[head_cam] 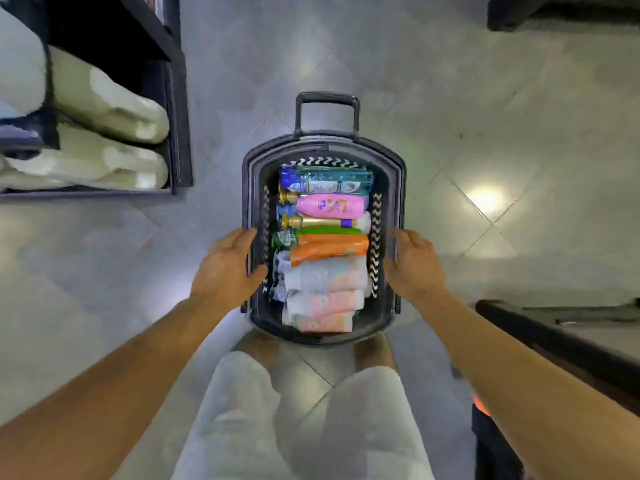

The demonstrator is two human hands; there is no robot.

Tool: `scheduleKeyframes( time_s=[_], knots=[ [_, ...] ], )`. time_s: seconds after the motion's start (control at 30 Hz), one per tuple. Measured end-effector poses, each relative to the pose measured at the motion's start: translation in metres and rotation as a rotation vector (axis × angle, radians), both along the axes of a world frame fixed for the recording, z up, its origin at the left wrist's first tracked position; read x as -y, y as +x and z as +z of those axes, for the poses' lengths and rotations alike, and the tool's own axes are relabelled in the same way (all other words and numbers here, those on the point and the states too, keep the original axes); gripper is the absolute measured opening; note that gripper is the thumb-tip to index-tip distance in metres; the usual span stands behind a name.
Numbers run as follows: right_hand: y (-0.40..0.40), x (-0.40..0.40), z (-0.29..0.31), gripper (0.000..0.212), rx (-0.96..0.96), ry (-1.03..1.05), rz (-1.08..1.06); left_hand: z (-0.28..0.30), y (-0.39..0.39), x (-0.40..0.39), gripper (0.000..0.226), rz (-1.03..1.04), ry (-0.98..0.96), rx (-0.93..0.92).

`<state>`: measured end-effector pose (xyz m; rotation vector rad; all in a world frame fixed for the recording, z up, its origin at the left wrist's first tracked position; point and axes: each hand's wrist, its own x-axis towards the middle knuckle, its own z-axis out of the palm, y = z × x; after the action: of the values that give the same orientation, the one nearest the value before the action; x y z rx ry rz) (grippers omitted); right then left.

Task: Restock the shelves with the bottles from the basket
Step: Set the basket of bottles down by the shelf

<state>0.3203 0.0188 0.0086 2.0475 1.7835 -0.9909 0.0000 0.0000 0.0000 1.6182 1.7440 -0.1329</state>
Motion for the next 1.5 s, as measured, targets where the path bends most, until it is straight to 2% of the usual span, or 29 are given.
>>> scheduleKeyframes(
  time_s=[0.13,0.27,0.37,0.57,0.7,0.93,1.1,1.23,1.5],
  knots=[
    [0.018,-0.013,-0.066,0.057,0.015,-0.01,0.002,-0.06,0.009,-0.006,0.074,0.052,-0.026,-0.051],
    [0.032,-0.02,-0.125,0.081,0.037,-0.029,-0.083,-0.119,0.007,-0.008,0.085,0.136,-0.03,-0.101],
    [0.039,-0.019,-0.158,0.091,-0.011,-0.027,-0.17,-0.153,0.002,-0.007,0.095,0.214,-0.051,-0.087],
    [0.04,-0.011,-0.184,0.1,-0.123,0.053,-0.295,-0.184,-0.005,0.0,0.115,0.26,0.064,-0.01],
    [0.043,-0.012,-0.189,0.102,-0.138,0.043,-0.313,-0.187,-0.005,-0.007,0.115,0.341,0.09,0.031],
    [0.039,-0.026,-0.18,0.099,-0.085,0.0,-0.276,-0.179,-0.009,-0.017,0.112,0.396,0.029,0.045],
    [0.033,-0.048,-0.15,0.097,-0.079,-0.017,-0.232,-0.158,-0.021,-0.028,0.113,0.416,-0.001,0.049],
    [0.026,-0.065,-0.107,0.099,-0.054,-0.008,-0.175,-0.115,-0.031,-0.034,0.113,0.411,-0.007,0.058],
    [0.0,-0.111,0.01,0.102,-0.04,0.018,-0.112,0.012,-0.06,-0.077,0.111,0.372,0.009,0.028]
  ],
)
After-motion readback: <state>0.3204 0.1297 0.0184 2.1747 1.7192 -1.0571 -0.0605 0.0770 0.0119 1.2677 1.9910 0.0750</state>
